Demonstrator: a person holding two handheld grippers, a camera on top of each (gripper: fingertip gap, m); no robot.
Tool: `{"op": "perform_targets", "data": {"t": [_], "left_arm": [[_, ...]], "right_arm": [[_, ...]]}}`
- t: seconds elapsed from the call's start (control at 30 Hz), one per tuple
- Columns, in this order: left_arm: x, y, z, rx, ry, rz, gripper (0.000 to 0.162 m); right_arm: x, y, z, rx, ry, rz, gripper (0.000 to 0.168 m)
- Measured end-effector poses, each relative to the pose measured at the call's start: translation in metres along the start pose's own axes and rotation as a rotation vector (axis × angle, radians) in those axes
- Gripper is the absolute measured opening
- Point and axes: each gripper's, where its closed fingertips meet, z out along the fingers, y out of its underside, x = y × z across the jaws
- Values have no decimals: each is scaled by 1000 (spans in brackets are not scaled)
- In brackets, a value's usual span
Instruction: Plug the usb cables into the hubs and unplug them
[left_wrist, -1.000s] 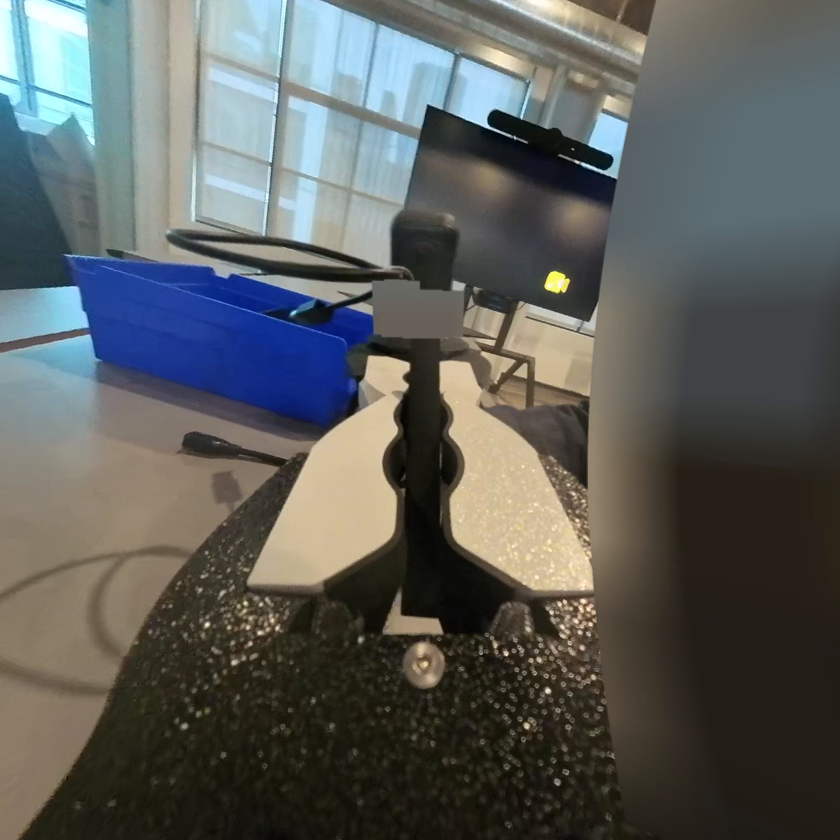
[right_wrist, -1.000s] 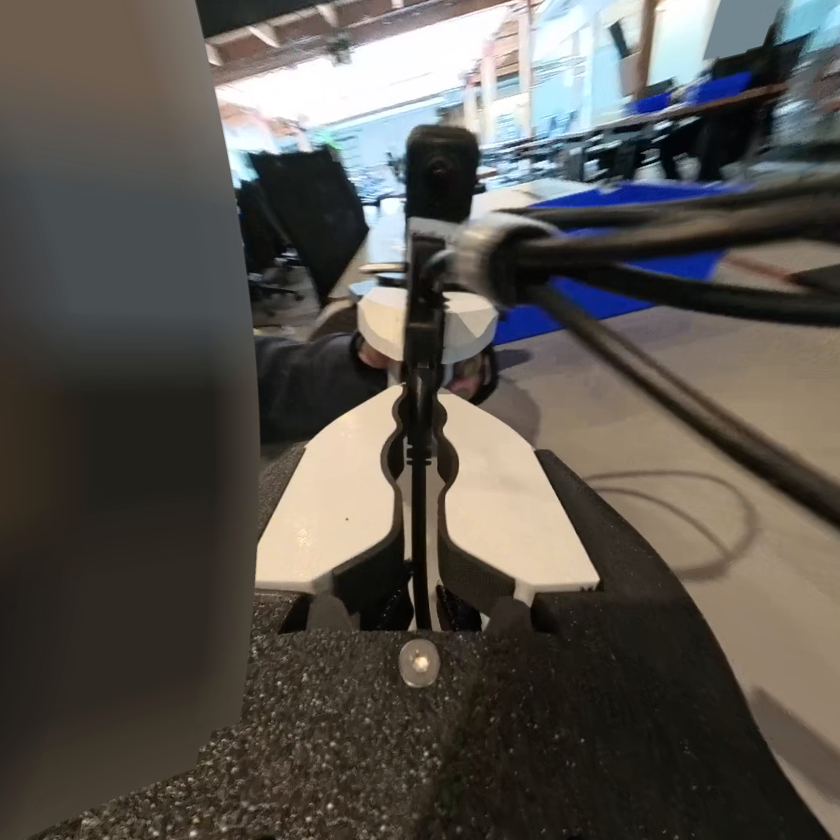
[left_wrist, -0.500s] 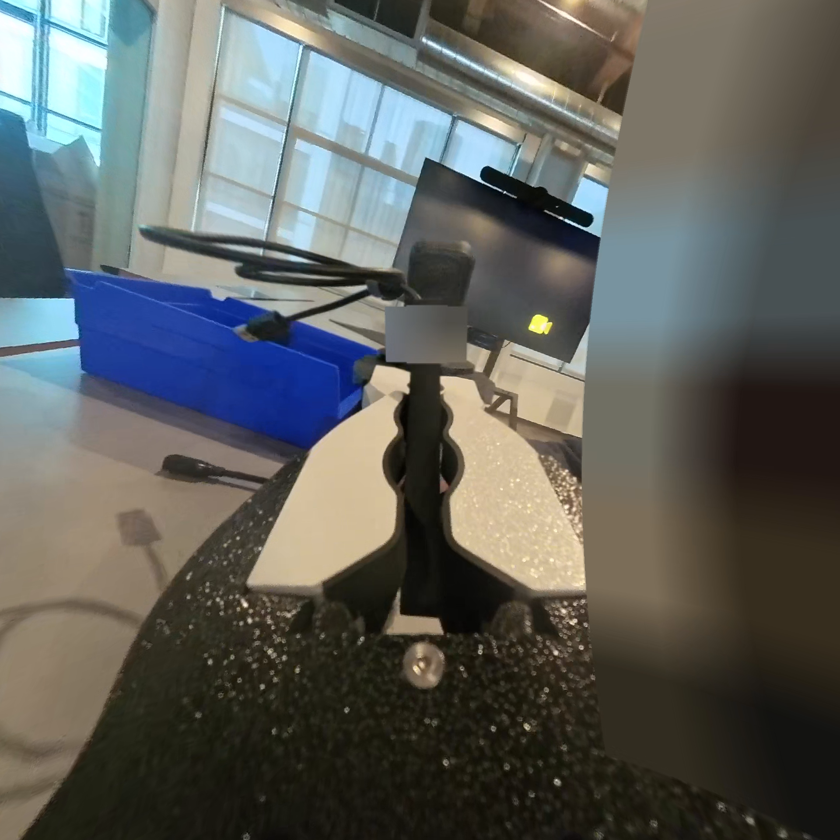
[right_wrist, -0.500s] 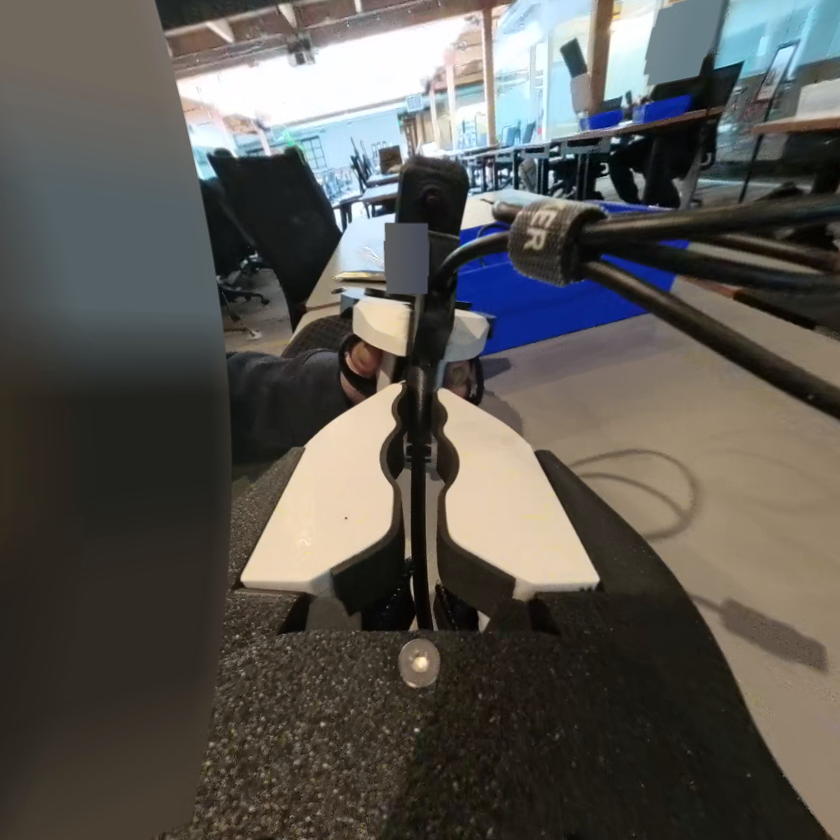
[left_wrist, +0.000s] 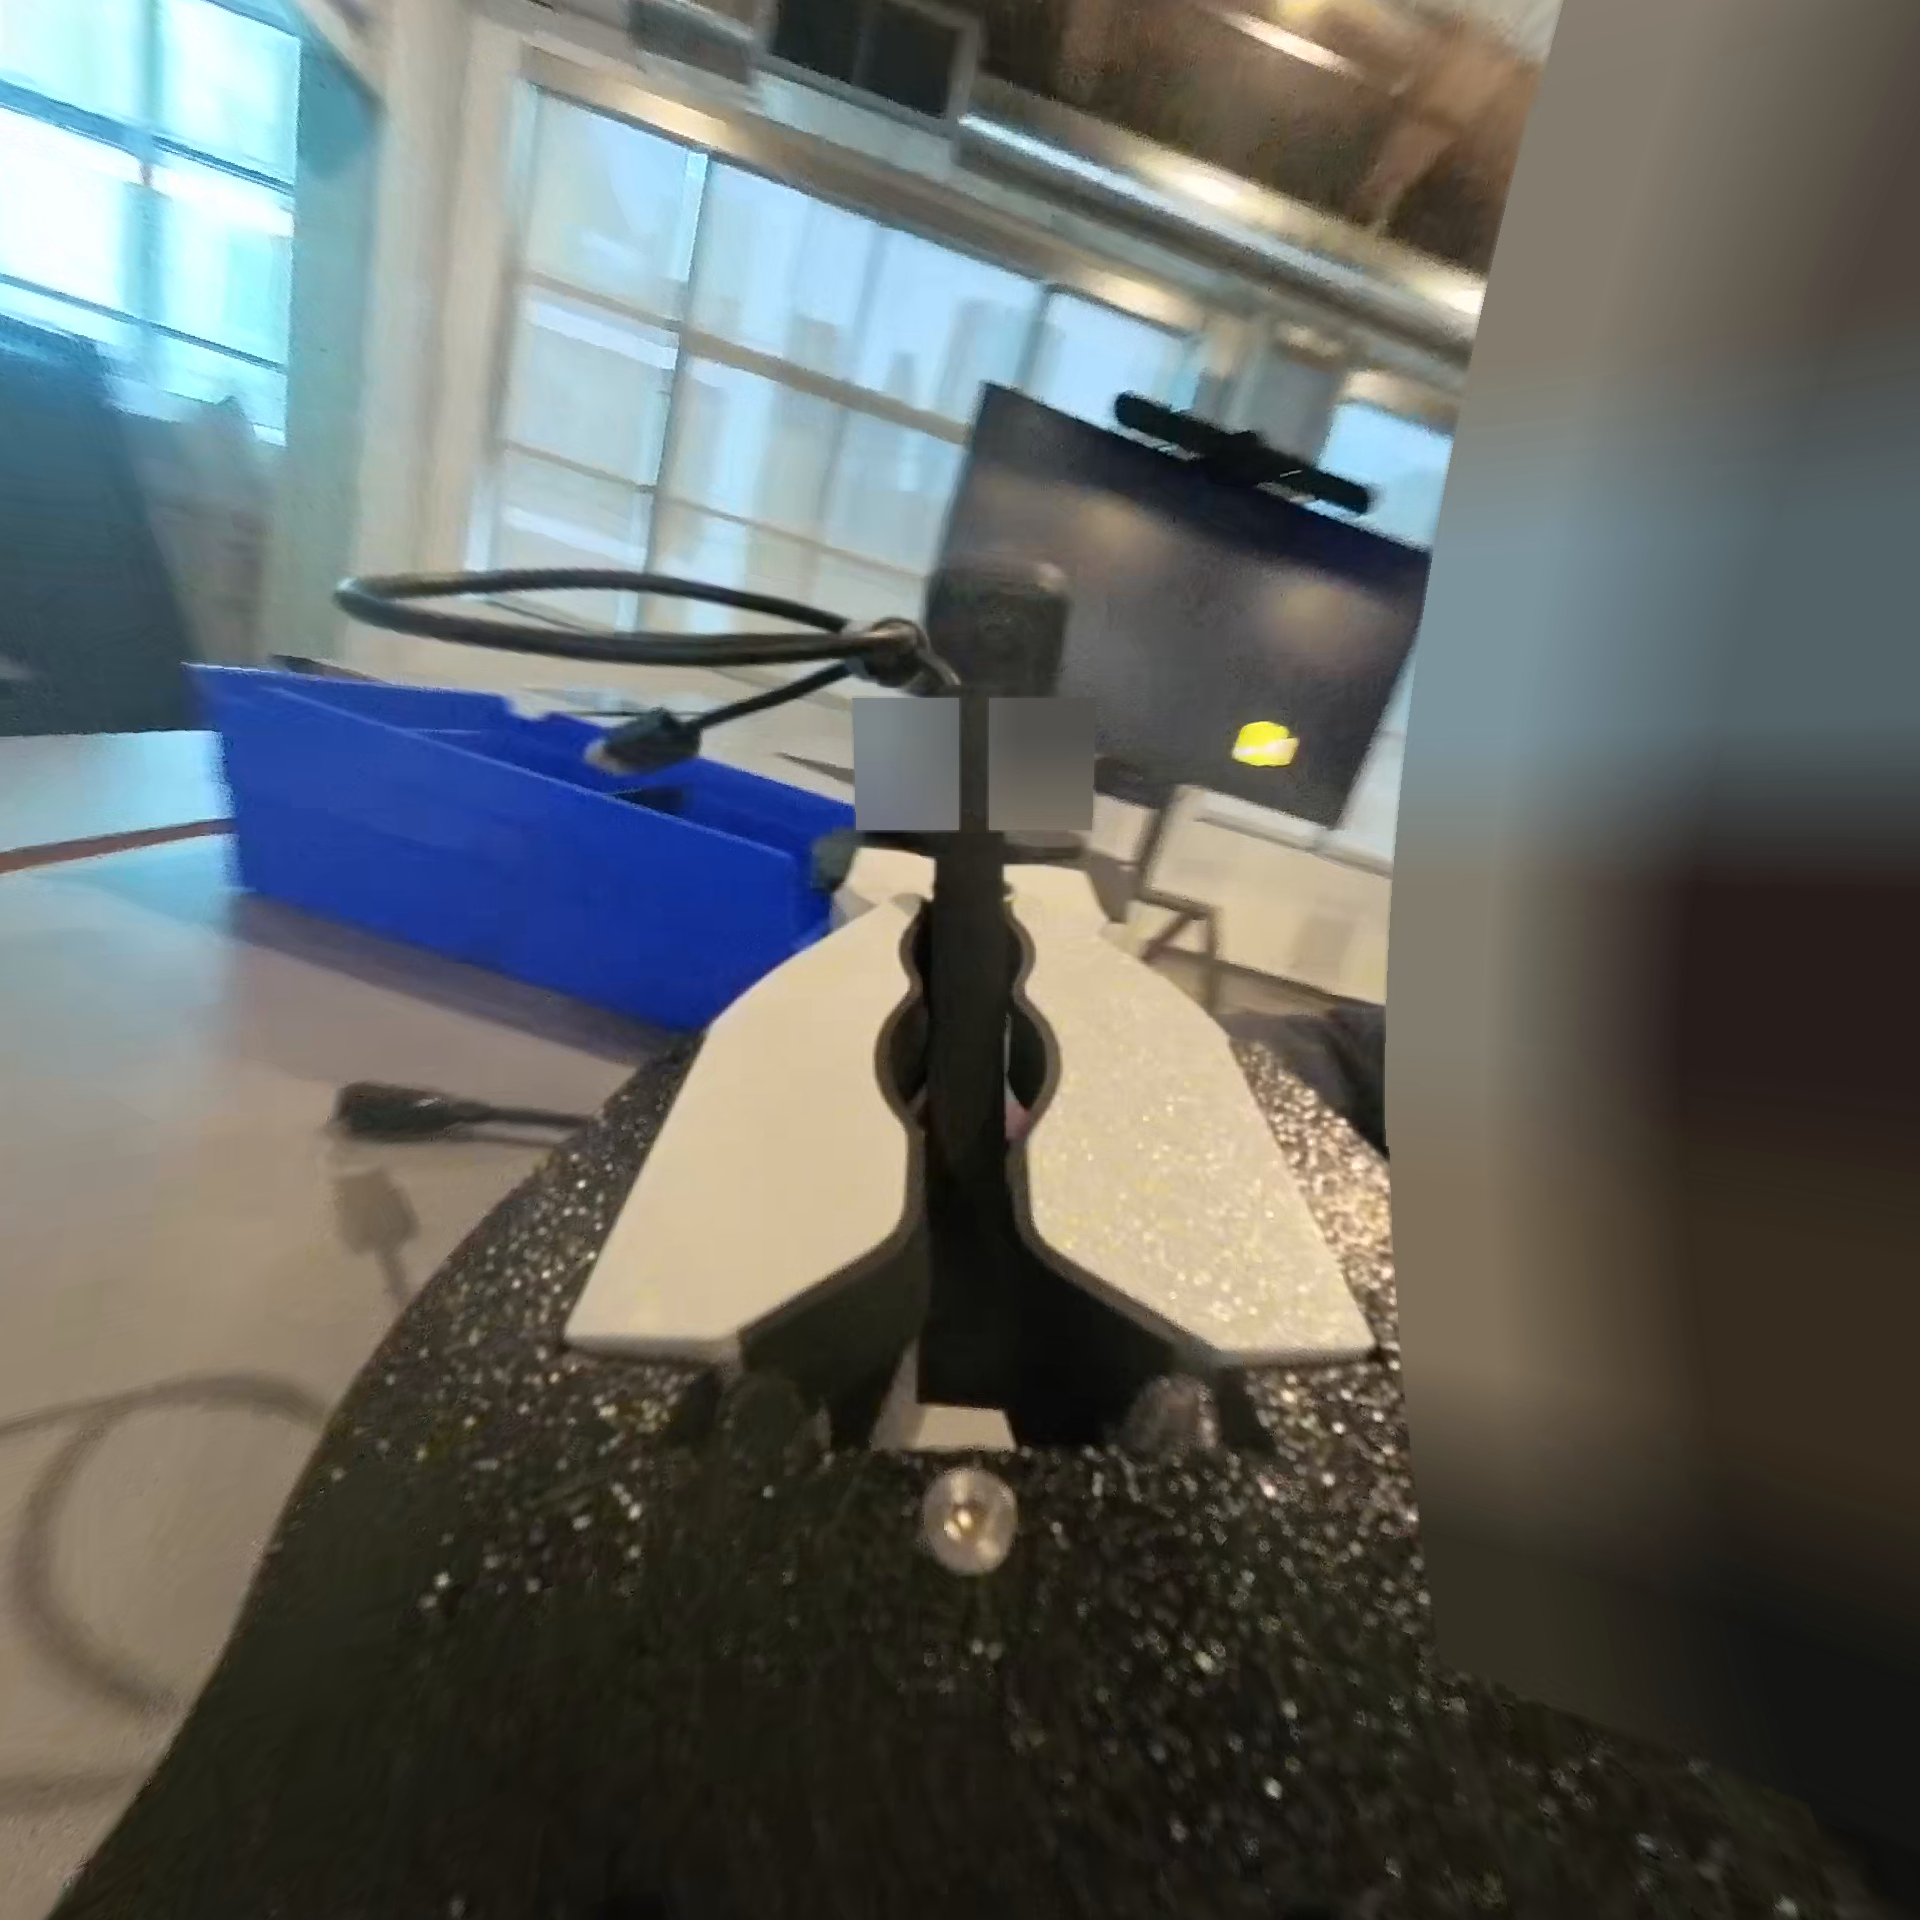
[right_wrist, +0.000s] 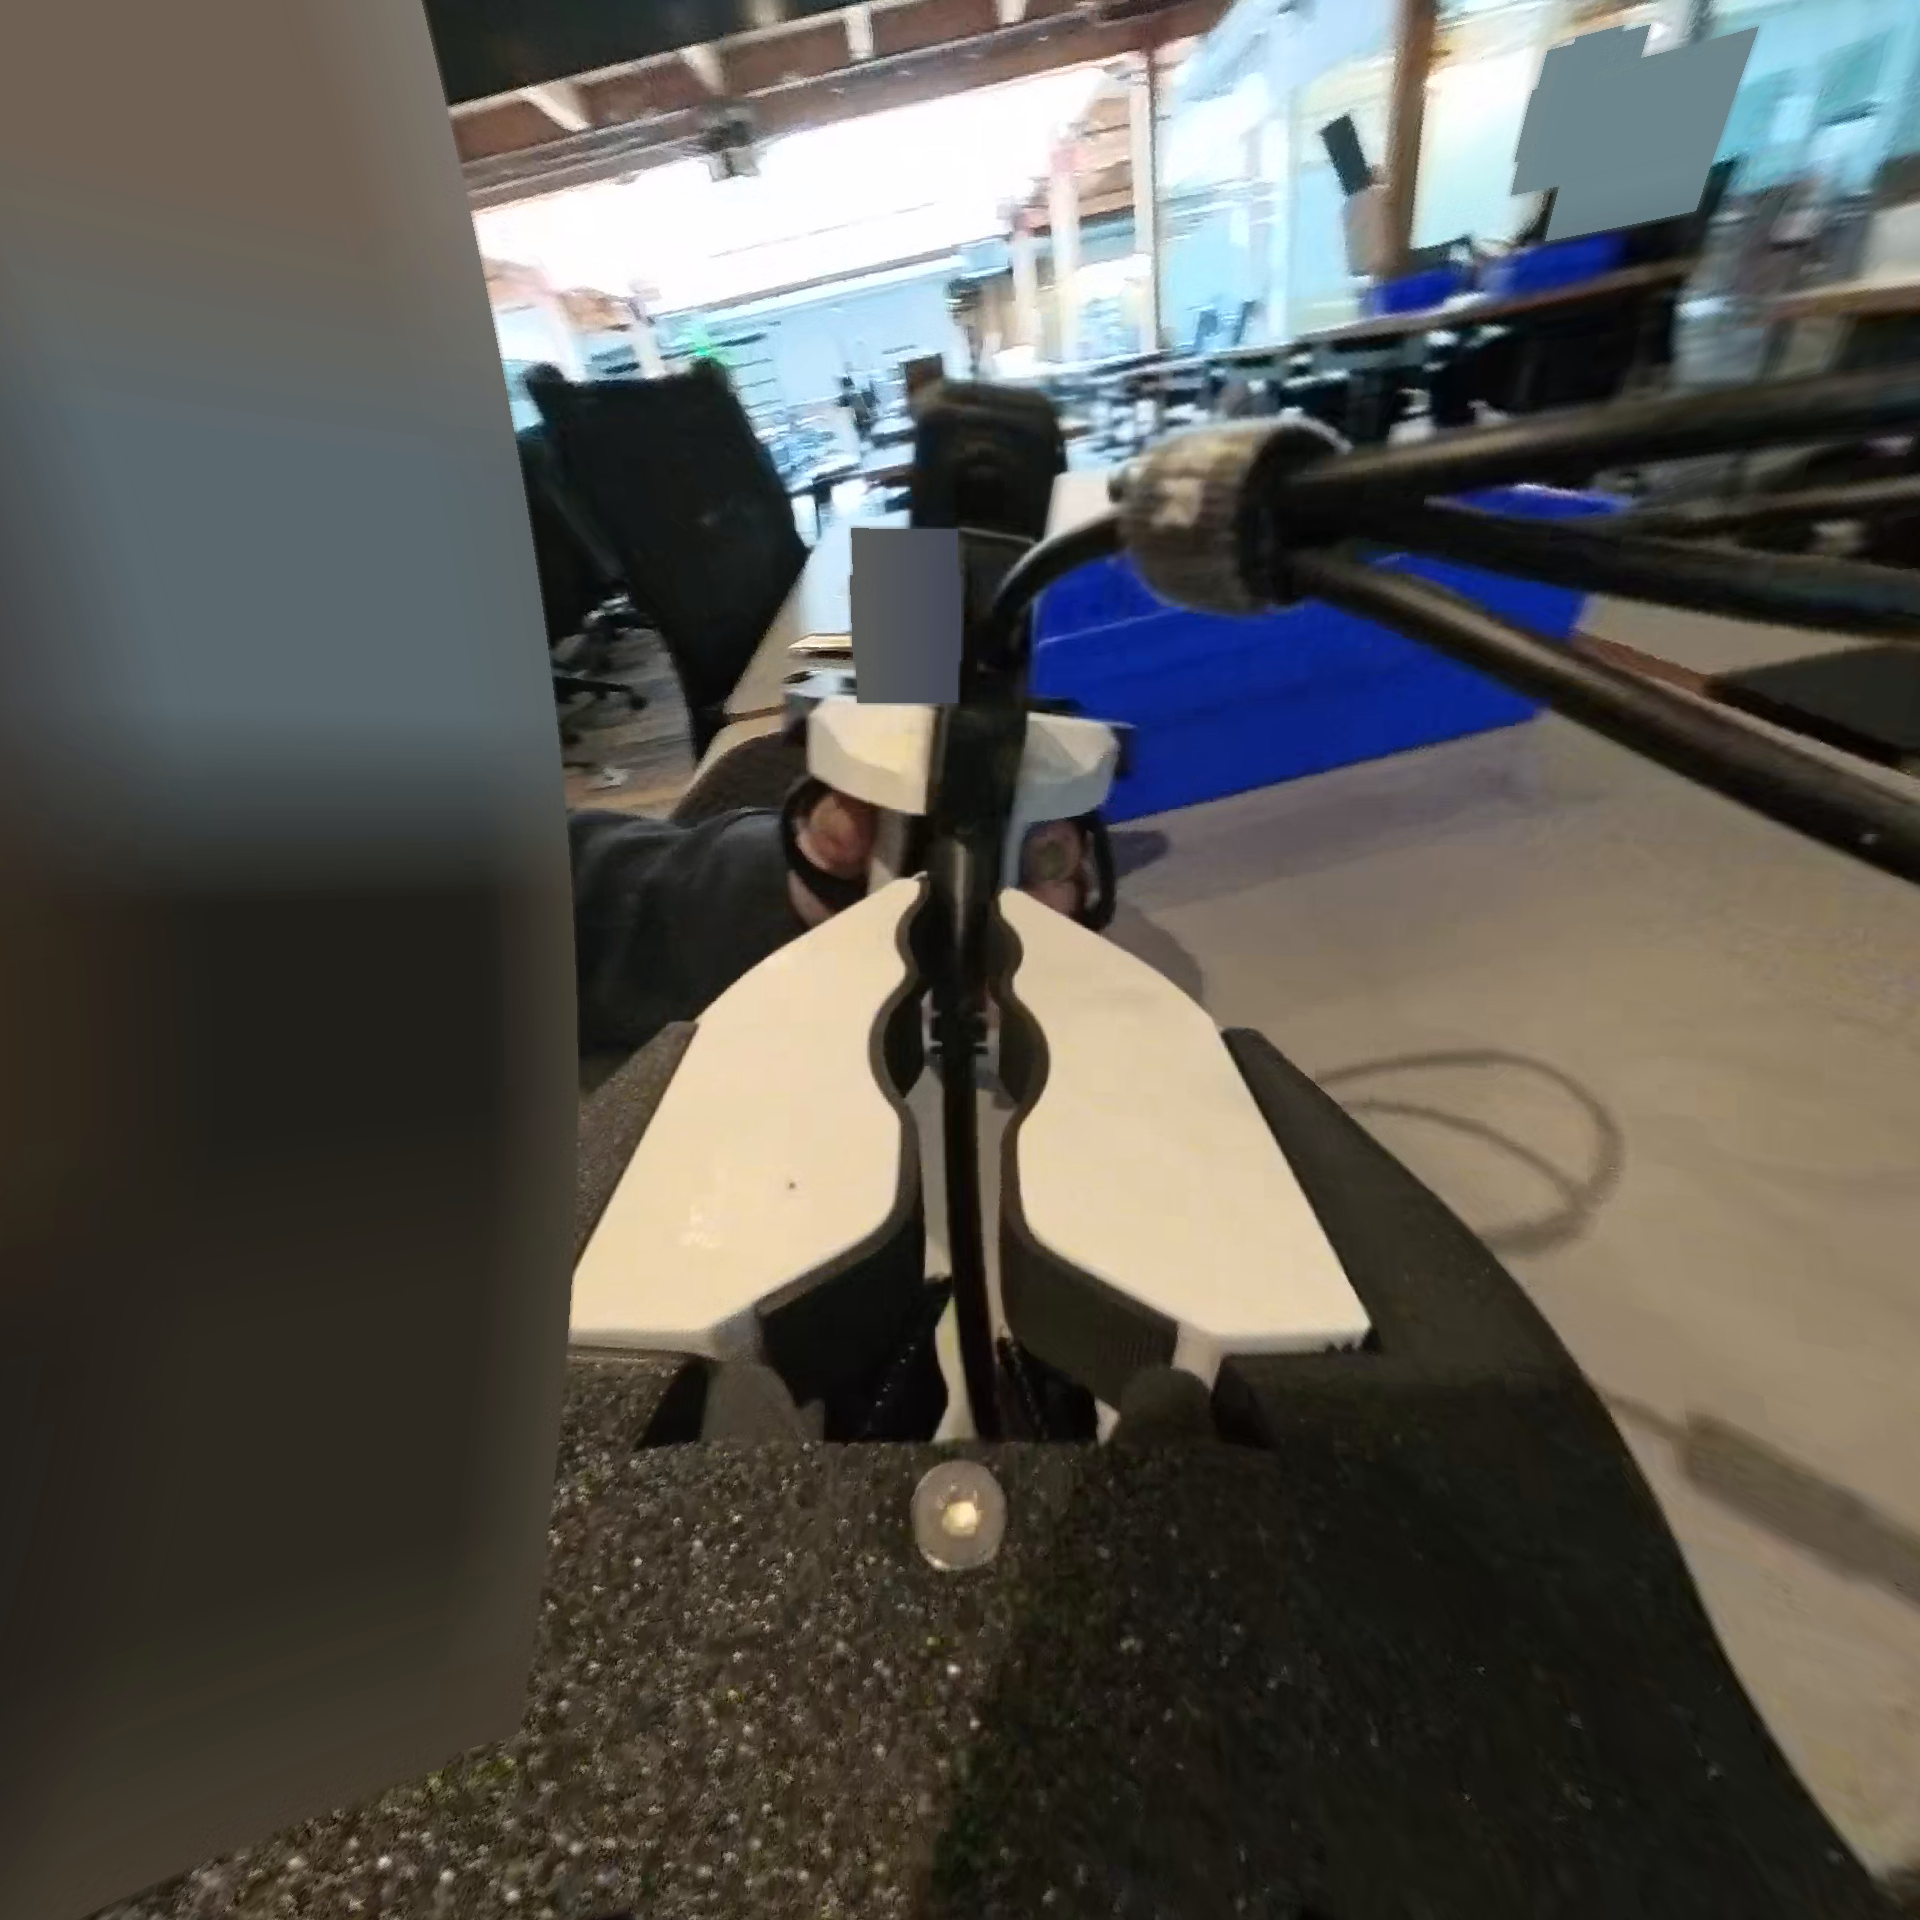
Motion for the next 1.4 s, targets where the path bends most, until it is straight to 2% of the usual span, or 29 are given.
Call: {"op": "perform_targets", "data": {"t": [0.1,0.27,0.37,0.5,0.83,0.97,1.13,1.23,1.33,1.4], "left_arm": [[-7,-2,-2,1,-68,27,11],[12,-2,0,23,115,-94,12],[16,-1,2,34,158,-134,14],[6,0,0,15,88,-89,11],[0,1,-2,11,61,-96,11],[0,3,-1,4,55,-89,11],[-3,3,-2,5,40,-89,11],[-7,4,-2,-17,-13,-34,11],[-15,5,-2,-55,-135,107,11],[-14,3,-2,-64,-148,122,11]], "right_arm": [[6,-1,2,16,50,28,9],[-13,-4,0,31,-111,17,10],[-16,-3,-3,26,-137,3,10],[-8,-2,0,40,-44,-41,10],[-3,-9,-3,132,-48,28,11],[-1,-6,-2,101,-25,8,17],[1,-2,2,69,10,-13,10],[6,1,1,12,65,-38,9],[14,4,1,-30,163,-78,10],[13,2,2,-24,157,-57,10]]}}
